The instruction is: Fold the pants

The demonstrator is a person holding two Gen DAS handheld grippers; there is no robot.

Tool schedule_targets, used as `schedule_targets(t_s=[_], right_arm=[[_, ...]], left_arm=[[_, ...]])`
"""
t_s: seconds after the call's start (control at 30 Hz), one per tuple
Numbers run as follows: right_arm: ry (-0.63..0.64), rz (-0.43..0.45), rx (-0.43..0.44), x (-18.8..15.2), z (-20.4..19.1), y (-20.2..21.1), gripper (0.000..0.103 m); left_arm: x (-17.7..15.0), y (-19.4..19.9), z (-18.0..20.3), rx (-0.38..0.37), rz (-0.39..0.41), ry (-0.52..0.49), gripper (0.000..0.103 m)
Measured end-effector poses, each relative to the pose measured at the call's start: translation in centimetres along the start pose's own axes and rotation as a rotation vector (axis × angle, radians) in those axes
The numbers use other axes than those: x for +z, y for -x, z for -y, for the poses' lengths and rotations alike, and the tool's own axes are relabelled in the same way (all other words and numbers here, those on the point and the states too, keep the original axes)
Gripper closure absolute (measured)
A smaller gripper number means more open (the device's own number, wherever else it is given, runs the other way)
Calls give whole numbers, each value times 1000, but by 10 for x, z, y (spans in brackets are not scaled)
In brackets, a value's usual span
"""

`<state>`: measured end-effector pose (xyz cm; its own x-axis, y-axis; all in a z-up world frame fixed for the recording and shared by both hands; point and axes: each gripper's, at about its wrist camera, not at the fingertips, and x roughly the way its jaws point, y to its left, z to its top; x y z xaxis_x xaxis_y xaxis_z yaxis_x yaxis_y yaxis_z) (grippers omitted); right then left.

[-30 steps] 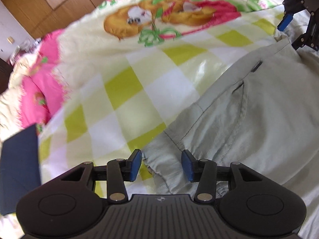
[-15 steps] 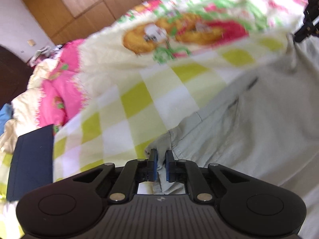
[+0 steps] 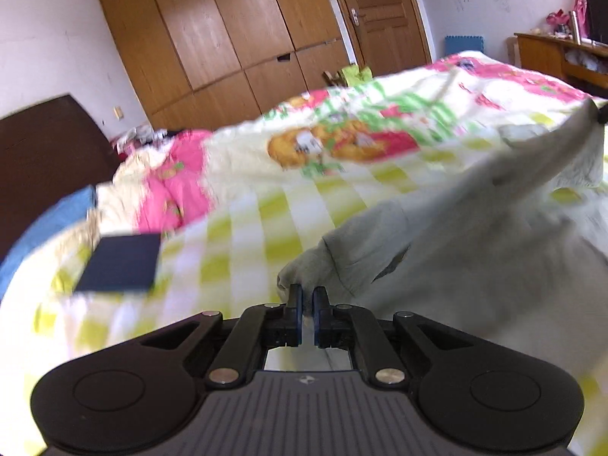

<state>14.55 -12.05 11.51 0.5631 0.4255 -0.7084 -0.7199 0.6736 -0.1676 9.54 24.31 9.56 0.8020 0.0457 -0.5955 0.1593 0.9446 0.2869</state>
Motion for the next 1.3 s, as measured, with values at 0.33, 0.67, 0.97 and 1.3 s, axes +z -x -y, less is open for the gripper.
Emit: schedule_targets(t_s=[0.33, 0.67, 0.97, 1.3], right_arm=[[33, -162, 53, -44, -78, -36, 100], [77, -191, 25, -52, -101, -41, 100], [83, -227, 1, -57, -103, -40, 100], [58, -194, 1, -46, -92, -17, 100]], left_arm=[[-95, 14, 24, 46, -108, 109, 84], [-113, 27, 29, 62, -64, 87, 83], [-111, 12, 48, 78, -33, -72, 47], [-105, 28, 50, 126, -28, -109, 86]])
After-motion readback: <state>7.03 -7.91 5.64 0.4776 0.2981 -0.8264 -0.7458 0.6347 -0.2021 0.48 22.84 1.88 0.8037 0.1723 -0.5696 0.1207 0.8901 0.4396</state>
